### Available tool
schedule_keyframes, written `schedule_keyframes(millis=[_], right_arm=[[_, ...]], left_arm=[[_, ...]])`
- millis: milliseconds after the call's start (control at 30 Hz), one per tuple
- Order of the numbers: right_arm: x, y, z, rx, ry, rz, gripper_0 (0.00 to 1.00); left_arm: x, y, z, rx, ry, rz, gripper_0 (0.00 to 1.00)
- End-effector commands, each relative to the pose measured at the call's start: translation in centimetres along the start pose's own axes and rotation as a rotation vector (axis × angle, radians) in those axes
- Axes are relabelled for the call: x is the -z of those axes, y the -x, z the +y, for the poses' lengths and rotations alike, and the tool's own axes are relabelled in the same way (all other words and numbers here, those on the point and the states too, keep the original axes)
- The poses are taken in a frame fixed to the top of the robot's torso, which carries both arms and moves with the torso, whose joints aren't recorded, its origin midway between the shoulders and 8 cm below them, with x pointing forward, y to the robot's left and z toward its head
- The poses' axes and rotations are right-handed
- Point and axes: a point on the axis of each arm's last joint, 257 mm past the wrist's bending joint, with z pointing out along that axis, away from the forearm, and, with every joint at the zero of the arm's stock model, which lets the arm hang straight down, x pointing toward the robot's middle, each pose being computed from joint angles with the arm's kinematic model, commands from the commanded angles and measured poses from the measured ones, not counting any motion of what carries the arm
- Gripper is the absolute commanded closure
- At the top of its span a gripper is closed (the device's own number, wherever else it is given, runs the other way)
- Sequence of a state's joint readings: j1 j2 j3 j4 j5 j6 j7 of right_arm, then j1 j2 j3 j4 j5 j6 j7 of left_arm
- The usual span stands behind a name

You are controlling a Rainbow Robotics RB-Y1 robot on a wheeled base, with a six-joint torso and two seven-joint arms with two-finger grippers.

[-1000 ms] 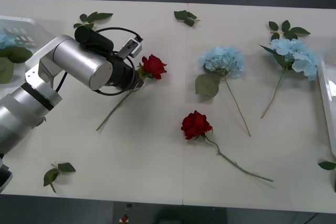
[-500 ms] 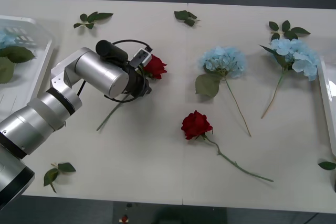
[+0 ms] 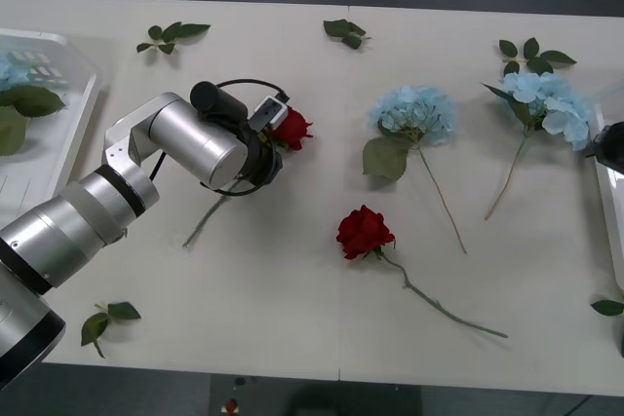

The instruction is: Put the red flowers into the right box and the blue flowers into the left box

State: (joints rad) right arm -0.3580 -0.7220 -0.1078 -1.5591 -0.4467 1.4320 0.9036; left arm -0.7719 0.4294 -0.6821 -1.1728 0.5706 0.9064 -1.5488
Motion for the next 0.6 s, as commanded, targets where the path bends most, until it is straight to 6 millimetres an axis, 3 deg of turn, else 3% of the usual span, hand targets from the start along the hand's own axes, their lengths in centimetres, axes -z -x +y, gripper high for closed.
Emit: schedule_keyframes(millis=[33, 167, 300, 500, 600], right_arm=[[0.6, 0.4, 3.6, -0.033, 0.068, -0.032, 0.00], [-0.2, -0.6, 5.6, -0.037, 0.109, -0.041, 0.00], [-1.0, -1.2, 8.2, -0.018, 0.154, -0.048, 0.00], [-3.6, -2.1, 11.1, 0.033, 0.172, -0.048, 0.00], [-4.4, -2.3, 11.5, 0.047, 0.168, -0.044, 0.00]], left_arm=[[0.9, 2.5, 0.7, 0.040, 0.017, -0.042, 0.93], [0.9, 2.5, 0.8, 0.044, 0.021, -0.042, 1.00], [1.0, 2.5, 1.4, 0.046, 0.032, -0.046, 1.00], [2.5, 4.8, 1.3, 0.107, -0.010, -0.111, 1.00], [3.6, 6.2, 0.7, 0.168, -0.043, -0.145, 1.00]])
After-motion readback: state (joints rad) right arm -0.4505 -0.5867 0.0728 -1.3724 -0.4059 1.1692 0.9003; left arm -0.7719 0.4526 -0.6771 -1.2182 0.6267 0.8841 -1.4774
